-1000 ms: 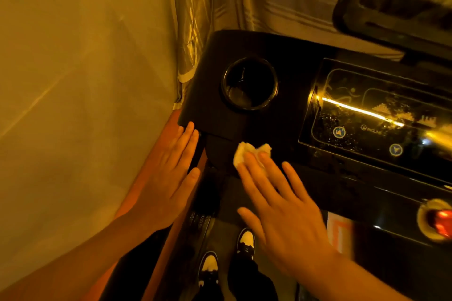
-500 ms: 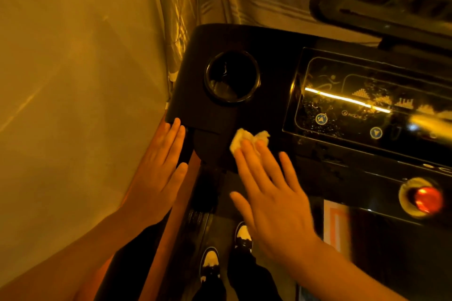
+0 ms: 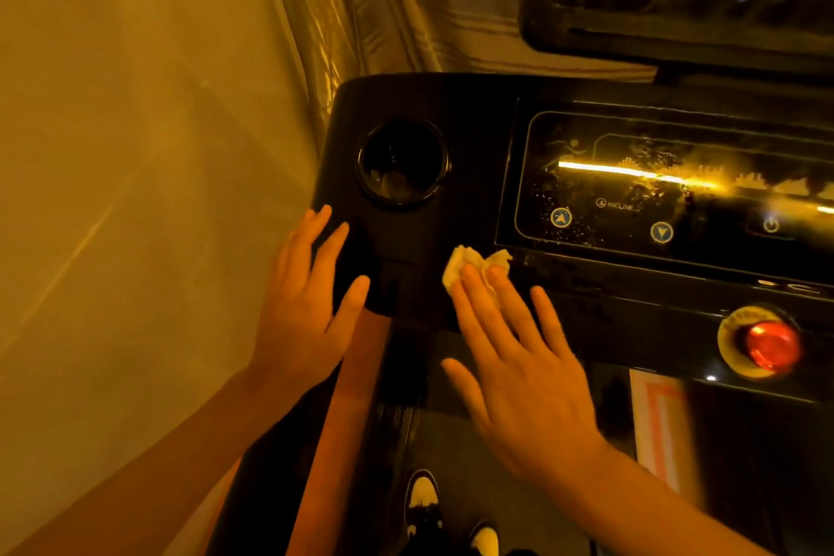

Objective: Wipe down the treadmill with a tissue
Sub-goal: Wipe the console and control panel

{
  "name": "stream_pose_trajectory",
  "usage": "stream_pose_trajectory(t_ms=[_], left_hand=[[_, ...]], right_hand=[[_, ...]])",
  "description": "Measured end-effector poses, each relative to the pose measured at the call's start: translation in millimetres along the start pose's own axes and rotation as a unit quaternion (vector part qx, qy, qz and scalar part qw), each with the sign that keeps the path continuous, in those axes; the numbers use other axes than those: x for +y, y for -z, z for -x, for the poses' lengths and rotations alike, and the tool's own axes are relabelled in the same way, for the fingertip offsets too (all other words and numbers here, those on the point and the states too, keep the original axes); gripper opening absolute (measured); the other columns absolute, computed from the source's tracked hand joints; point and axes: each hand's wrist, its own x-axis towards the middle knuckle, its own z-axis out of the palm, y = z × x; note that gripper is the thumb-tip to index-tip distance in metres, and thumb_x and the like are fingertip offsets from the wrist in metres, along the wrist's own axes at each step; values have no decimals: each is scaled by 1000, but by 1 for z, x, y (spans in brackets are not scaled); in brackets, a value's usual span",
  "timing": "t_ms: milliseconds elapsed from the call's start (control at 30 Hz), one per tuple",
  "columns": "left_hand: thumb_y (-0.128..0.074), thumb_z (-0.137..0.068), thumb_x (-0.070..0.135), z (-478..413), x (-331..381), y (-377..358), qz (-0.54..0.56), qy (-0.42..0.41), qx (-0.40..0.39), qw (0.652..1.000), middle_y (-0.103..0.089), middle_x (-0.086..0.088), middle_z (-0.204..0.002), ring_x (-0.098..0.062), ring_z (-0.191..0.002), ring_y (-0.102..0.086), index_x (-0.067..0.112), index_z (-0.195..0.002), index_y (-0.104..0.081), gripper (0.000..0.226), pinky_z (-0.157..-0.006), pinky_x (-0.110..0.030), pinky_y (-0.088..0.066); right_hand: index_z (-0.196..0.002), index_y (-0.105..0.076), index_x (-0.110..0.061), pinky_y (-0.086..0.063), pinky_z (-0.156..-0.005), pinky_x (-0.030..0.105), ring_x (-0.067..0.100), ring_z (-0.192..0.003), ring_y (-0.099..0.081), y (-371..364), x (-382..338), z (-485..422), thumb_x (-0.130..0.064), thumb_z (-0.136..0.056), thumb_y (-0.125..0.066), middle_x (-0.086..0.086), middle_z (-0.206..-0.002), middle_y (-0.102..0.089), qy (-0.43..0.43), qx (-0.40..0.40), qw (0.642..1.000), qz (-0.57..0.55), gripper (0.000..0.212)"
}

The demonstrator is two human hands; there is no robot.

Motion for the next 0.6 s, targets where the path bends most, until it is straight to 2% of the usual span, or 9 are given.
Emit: stream_pose_trajectory(t_ms=[133,267,367,500,600], left_hand=[[-43,-107,32,-70,37,6,-13,-118,20,993,-30,-17,-166,-31,-157,-23,-1,-154,-40,58,-127,-41,-22],[-39,-109,33,-127,57,-4,-91,-190,-5,978,-21,-20,-169,-35,-159,-13,0,-159,-32,60,-130,-46,-12],[-31,-109,41,-153,68,-17,-114,-164,-34,979,-11,-18,-172,-32,-160,-4,3,-163,-21,66,-130,-41,-6],[-17,-107,51,-161,69,-37,-184,-127,-62,973,0,-14,-173,-28,-160,6,7,-165,-7,73,-129,-40,5],[-14,-107,55,-160,62,-39,-222,-118,-54,966,3,-12,-174,-28,-160,7,8,-166,-4,76,-128,-44,7]], right_hand=[[-165,-20,-15,-7,-128,48,22,-161,-7,-4,2,-9,-54,-110,-21,4,-173,-12,31,3,999,-11,68],[-165,-23,-16,-13,-127,50,23,-160,-12,1,40,34,-56,-108,-19,4,-174,-13,-3,-8,1000,-8,70],[-164,-23,-15,-12,-126,49,25,-160,-13,5,44,45,-59,-106,-22,6,-173,-13,-35,-12,999,-18,73],[-165,-21,-12,-1,-128,45,26,-161,-6,4,4,-3,-60,-106,-24,8,-173,-13,-1,3,1000,-24,76],[-164,-22,-11,0,-129,44,24,-161,-7,2,3,-12,-58,-106,-24,8,-172,-14,1,6,1000,-26,74]])
